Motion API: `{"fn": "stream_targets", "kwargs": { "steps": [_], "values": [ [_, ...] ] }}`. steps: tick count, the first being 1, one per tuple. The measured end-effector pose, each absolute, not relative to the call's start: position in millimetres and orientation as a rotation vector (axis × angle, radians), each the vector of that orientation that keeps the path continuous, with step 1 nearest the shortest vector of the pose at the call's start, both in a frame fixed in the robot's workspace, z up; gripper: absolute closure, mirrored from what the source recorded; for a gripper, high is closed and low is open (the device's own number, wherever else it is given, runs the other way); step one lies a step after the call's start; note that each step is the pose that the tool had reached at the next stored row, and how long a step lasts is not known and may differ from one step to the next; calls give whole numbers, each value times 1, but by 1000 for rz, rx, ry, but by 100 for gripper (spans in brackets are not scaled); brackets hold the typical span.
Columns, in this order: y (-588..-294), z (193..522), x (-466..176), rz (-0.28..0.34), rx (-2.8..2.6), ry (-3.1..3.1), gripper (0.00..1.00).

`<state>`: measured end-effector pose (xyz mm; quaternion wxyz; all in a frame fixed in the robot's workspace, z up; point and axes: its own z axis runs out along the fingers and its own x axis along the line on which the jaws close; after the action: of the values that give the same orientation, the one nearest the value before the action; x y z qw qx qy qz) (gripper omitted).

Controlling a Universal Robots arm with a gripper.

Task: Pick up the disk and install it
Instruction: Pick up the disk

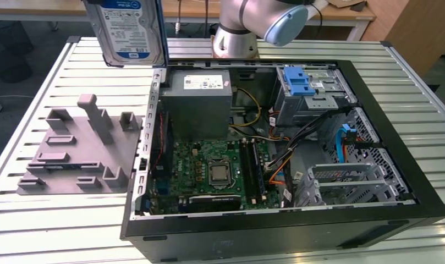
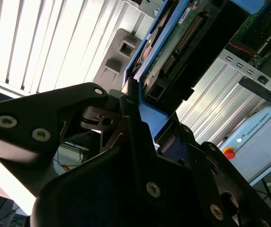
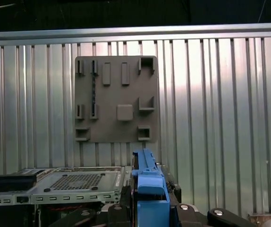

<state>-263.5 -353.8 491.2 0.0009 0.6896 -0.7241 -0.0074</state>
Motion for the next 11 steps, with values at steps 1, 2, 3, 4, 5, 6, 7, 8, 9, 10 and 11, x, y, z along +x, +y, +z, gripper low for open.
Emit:
{"fn": "stream_targets", "kwargs": {
  "steps": [1,2,3,4,5,6,7,8,9,10,11],
  "values": [
    [-354,492,-263,-23,2165,-2274,64],
    [-354,493,-263,-23,2165,-2274,64],
    [-354,493,-263,-23,2165,-2274,64],
    [-354,493,-262,-23,2165,-2274,64],
    [-354,493,-262,-23,2165,-2274,64],
    [-354,493,-262,-23,2165,-2274,64],
    [-354,493,-262,-23,2165,-2274,64],
    [-354,493,-261,-23,2165,-2273,64],
    [-354,492,-259,-23,2165,-2273,64],
    [-354,492,-257,-22,2165,-2273,64],
    [-354,492,-254,-22,2165,-2273,64]
  ]
}}
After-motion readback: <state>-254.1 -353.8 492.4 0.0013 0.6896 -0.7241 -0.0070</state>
